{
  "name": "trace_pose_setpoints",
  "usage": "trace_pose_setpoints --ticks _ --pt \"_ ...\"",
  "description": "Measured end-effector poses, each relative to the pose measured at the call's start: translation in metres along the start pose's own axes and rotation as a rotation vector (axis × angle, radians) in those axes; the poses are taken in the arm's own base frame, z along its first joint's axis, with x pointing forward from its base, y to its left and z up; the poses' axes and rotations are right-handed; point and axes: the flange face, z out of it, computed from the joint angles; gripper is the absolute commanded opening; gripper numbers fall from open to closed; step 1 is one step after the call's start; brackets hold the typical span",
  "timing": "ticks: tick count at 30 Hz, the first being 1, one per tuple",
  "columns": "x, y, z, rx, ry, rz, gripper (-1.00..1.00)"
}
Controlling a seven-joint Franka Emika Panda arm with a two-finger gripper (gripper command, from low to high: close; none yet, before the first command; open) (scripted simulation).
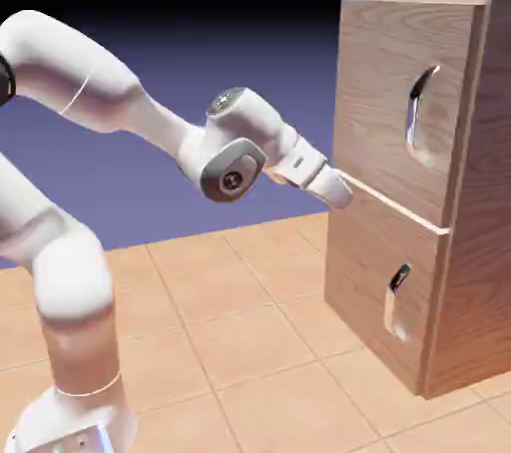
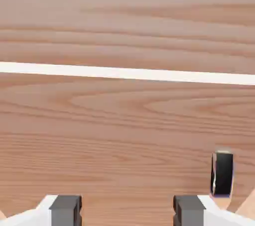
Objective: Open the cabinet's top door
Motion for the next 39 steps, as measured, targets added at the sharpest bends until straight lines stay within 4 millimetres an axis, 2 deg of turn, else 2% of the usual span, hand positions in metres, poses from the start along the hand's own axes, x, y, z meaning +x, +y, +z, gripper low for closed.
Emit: trace_pose_setpoints --ticks 10,19,29,39 --pt "0.015 -0.038 -0.035 0.091 0.086 -0.035 0.0" --pt "0.026 -0.056 -0.064 0.171 0.171 -0.049 0.0" --pt "0.041 -0.057 -0.087 0.261 0.268 -0.048 0.0" --pt "0.06 -0.043 -0.096 0.351 0.361 -0.032 0.0"
